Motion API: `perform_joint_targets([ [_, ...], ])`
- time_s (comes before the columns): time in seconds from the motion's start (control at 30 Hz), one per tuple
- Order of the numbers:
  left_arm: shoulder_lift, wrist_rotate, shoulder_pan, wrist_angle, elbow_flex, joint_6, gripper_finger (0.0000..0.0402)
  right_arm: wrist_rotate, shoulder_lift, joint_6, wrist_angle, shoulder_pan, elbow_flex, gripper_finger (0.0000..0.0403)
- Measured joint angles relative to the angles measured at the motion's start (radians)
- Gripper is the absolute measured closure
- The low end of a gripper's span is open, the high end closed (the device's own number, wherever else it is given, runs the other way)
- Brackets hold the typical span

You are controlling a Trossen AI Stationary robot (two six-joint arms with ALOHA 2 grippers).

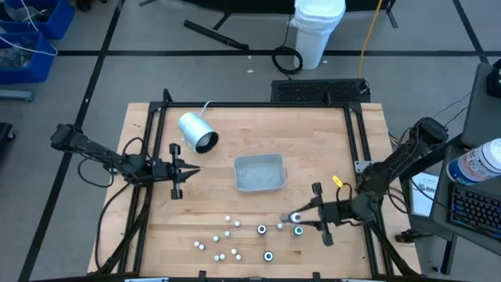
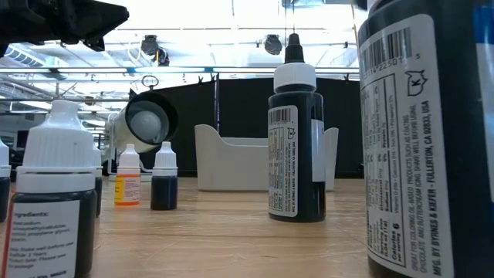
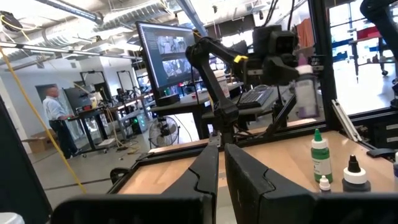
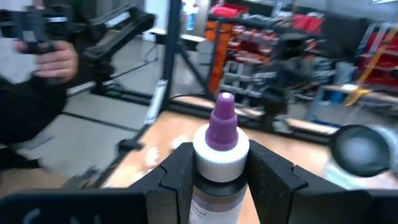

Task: Pick & Place food coloring
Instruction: Put the big violet food coloring bottle into the gray bin

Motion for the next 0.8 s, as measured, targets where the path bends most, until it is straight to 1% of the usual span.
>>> perform_joint_targets([
  [0.17,0.0,0.0,0.0,-0.003,0.0,0.005,0.0364,0.0,0.0,0.009,-0.078,-0.106,0.031,0.0287],
  [0.4,0.0,0.0,0.0,-0.011,0.0,0.025,0.0364,-0.01,0.0,0.064,-0.109,-0.241,0.035,0.0288],
  [0.53,0.0,0.0,0.0,-0.011,0.0,0.027,0.0364,-0.095,0.0,0.093,-0.111,-0.315,0.035,0.0288],
  [0.7,0.0,0.0,0.0,-0.01,0.0,0.027,0.0364,-0.238,0.031,0.112,-0.058,-0.399,0.037,0.0289],
  [0.8,0.0,0.0,0.0,-0.01,0.0,0.027,0.0364,-0.27,0.077,0.111,-0.056,-0.431,0.078,0.0289],
])
